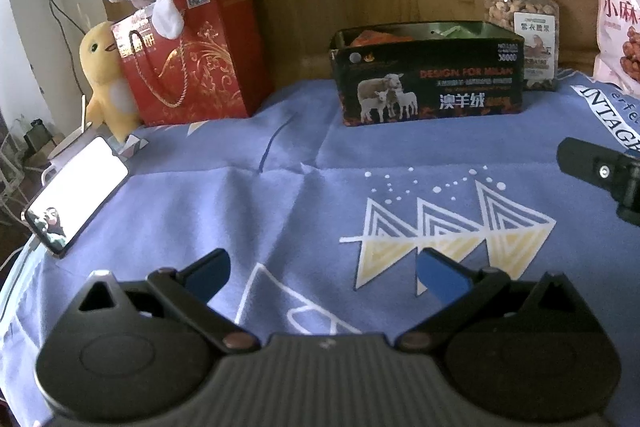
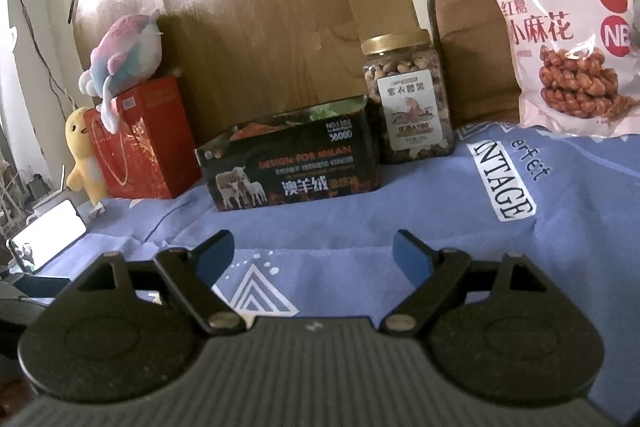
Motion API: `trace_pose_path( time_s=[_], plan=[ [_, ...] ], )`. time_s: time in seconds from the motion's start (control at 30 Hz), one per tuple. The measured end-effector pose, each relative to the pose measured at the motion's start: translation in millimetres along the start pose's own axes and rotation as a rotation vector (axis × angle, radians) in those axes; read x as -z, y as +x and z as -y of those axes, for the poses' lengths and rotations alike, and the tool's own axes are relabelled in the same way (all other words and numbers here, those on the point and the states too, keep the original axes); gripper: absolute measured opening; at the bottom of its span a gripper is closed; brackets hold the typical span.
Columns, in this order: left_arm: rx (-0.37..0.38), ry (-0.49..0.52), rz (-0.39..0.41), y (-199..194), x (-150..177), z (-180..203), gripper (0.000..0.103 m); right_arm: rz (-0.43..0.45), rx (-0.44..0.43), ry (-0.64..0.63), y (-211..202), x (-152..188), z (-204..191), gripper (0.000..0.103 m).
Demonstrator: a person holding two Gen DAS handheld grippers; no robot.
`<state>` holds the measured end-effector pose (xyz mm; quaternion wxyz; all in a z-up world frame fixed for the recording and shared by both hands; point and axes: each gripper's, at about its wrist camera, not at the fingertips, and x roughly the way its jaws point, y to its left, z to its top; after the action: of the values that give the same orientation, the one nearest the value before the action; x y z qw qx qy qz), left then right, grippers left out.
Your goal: Organize snacks
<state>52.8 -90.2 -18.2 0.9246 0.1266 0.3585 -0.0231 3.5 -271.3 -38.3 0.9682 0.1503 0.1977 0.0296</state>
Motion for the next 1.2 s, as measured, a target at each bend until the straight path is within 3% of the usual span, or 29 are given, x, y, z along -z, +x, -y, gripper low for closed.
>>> trace_pose_path(
  time_s=[1.2],
  plan=[
    [-0.019,0.009,-0.001,-1.5,1.7,2.3,0.103,0.030,-0.032,0.040,-7.5,-3.0,4.2,0.088]
  ],
)
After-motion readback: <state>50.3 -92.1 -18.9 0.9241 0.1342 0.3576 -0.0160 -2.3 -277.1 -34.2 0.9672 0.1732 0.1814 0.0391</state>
